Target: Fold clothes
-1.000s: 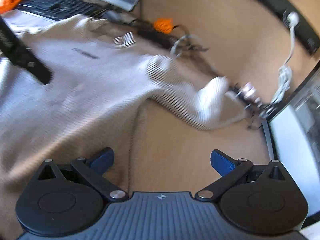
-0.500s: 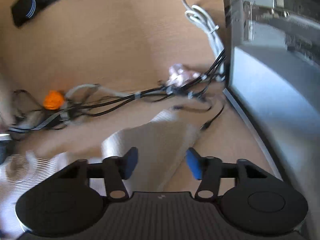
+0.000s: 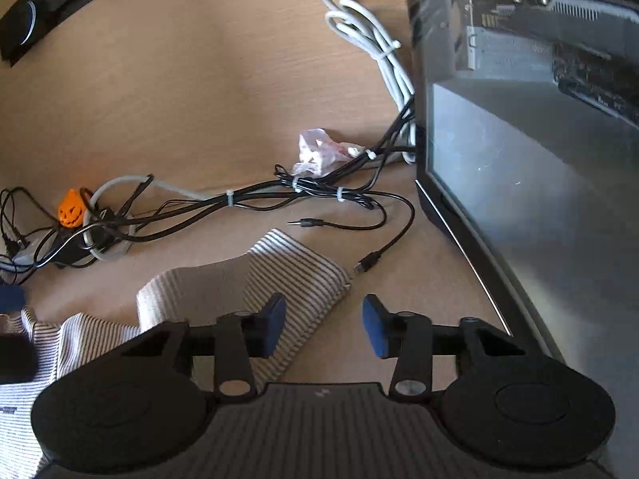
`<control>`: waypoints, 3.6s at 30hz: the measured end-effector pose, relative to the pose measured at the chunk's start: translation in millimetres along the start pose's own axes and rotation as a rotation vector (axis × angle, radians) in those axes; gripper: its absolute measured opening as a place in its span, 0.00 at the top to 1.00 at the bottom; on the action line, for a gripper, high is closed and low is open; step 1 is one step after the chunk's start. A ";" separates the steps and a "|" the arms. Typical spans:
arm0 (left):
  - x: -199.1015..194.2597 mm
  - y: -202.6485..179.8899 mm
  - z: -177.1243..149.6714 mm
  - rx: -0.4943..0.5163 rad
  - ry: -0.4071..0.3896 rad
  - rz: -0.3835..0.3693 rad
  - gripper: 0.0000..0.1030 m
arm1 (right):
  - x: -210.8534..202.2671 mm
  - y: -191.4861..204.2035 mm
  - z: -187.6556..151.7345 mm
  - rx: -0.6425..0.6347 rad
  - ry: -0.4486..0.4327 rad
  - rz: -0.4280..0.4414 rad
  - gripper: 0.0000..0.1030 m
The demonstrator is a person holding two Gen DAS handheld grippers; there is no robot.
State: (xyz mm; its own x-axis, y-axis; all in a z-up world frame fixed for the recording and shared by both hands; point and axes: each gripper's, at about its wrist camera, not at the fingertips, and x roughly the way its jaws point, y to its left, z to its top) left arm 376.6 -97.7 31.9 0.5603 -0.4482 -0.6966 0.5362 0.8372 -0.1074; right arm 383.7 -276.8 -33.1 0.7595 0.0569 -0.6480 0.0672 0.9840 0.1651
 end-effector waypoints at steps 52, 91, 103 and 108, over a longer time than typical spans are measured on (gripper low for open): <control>-231.5 202.5 -195.7 -0.563 -0.163 0.017 0.10 | -111.0 239.3 -120.0 -0.960 -0.010 0.256 0.39; -46.6 86.2 -98.7 -0.558 0.104 -0.025 0.13 | -84.4 88.8 -67.6 -0.770 -0.026 -0.013 0.17; -84.4 97.3 -73.8 -0.449 0.028 0.035 0.50 | -71.0 90.0 -52.4 -0.789 -0.047 0.002 0.10; -92.4 115.9 -75.9 -0.484 0.039 -0.063 0.14 | -71.8 85.2 -53.7 -0.794 -0.053 -0.016 0.06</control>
State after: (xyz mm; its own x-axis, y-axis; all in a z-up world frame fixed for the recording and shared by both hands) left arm 339.1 64.6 30.0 0.5070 -0.4987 -0.7030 0.2085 0.8624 -0.4613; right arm 300.1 -188.0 -12.4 0.7938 0.0531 -0.6059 -0.3872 0.8123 -0.4361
